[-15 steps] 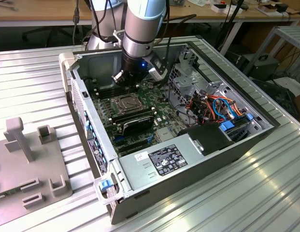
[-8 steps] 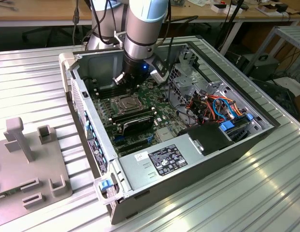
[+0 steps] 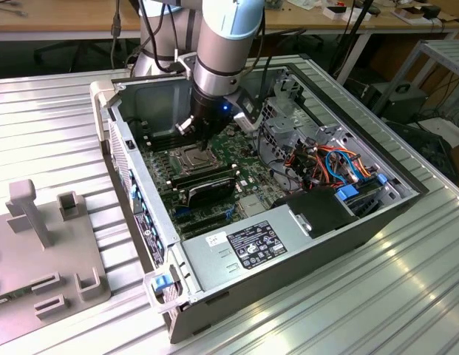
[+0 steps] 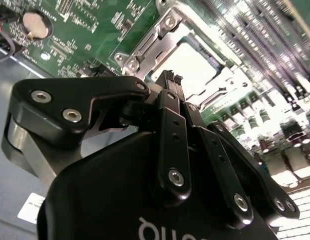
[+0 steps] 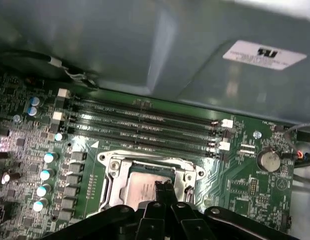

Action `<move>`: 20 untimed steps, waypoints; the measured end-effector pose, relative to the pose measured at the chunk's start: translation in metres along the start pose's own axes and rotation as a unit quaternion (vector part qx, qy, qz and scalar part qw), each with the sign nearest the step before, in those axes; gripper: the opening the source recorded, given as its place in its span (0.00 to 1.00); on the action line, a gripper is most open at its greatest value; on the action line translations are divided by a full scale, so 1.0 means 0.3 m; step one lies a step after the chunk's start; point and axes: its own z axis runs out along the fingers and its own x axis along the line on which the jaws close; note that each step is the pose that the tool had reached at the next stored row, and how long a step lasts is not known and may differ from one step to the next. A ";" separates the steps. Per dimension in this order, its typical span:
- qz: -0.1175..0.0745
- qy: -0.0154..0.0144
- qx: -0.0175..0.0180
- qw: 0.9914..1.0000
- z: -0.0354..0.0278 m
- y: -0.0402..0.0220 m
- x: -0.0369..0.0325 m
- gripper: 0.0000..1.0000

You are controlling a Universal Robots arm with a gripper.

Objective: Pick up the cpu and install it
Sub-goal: 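Install the first cpu locking lever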

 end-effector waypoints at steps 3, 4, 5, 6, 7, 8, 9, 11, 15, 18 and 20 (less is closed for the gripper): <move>0.000 0.000 0.001 1.000 -0.001 -0.010 0.002 0.11; 0.000 0.000 0.002 1.000 -0.001 -0.010 0.002 0.11; 0.000 0.001 0.003 1.000 -0.001 -0.010 0.003 0.11; 0.000 0.001 0.006 1.000 -0.001 -0.010 0.003 0.11; 0.000 0.002 0.009 1.000 -0.002 -0.010 0.004 0.11; -0.001 0.003 0.013 1.000 -0.002 -0.010 0.005 0.11; -0.001 0.003 0.015 1.000 -0.002 -0.010 0.006 0.11; -0.001 0.004 0.019 1.000 -0.001 -0.009 0.011 0.11; -0.001 0.005 0.023 1.000 -0.002 -0.007 0.024 0.11; -0.001 0.005 0.024 1.000 -0.002 -0.005 0.032 0.11; -0.001 0.005 0.025 1.000 -0.001 0.002 0.036 0.11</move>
